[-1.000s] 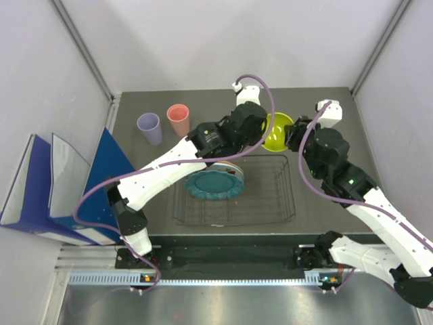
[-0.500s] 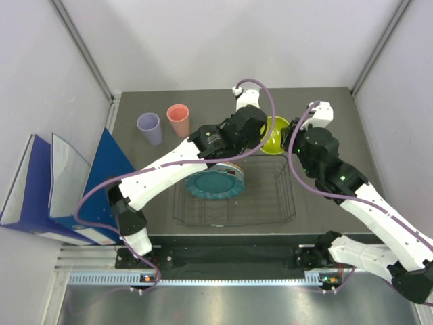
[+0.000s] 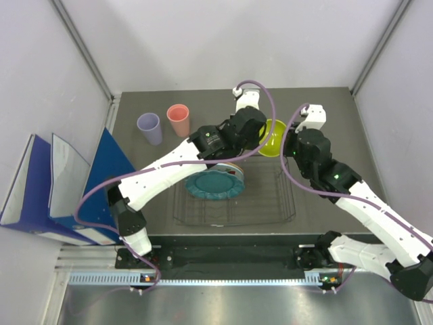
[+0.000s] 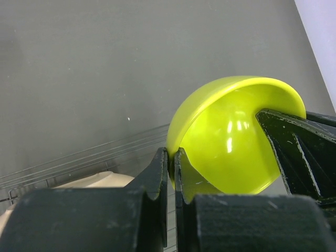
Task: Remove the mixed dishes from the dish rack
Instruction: Pick up the bowl from the dish rack.
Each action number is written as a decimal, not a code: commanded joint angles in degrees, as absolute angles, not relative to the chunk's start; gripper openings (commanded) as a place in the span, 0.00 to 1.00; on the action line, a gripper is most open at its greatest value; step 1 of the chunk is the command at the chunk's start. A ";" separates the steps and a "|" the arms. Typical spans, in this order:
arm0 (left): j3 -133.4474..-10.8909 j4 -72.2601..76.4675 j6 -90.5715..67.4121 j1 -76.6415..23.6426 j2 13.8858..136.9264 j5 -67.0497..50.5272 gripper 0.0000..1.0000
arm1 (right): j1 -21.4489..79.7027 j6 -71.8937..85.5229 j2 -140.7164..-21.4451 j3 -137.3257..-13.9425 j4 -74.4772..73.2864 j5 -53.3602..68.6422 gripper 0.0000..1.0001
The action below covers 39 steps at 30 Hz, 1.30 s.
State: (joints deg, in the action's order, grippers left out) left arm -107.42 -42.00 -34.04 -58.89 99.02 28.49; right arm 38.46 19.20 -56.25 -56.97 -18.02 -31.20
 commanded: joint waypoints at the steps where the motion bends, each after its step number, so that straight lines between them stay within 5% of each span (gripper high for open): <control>1: -107.67 -34.54 -35.68 -59.41 95.28 26.63 0.00 | 39.02 21.01 -55.37 -57.30 -14.77 -29.71 0.00; 13: -107.40 -33.58 -34.54 -59.41 95.01 27.07 0.04 | 39.02 20.74 -54.23 -57.74 -14.94 -29.44 0.00; 14: -107.32 -33.31 -34.19 -59.41 94.75 27.24 0.12 | 38.94 20.74 -54.23 -57.92 -14.94 -29.44 0.00; 15: -107.14 -32.96 -33.84 -59.41 94.66 27.33 0.39 | 39.02 20.74 -54.05 -58.35 -15.03 -29.53 0.00; 19: -106.79 -32.61 -33.40 -59.33 93.43 29.95 0.99 | 39.02 20.65 -54.05 -60.55 -15.47 -30.41 0.00; 28: -101.87 -31.90 -36.12 -56.78 87.47 35.85 0.99 | 37.01 20.21 -60.90 -74.34 -19.07 -33.39 0.00; 35: -89.67 -29.36 -37.53 -54.49 78.41 37.44 0.99 | 14.82 31.80 -80.81 -95.32 -25.57 -16.10 0.00; 39: -85.88 -29.27 -37.88 -54.32 74.37 37.88 0.99 | 7.92 36.64 -90.95 -102.47 -28.73 -16.17 0.00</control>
State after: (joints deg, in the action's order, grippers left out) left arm -89.12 -28.88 -37.78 -54.54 78.37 35.88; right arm 14.83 28.86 -83.74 -95.44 -26.22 -18.09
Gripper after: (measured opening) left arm 0.991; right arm 0.061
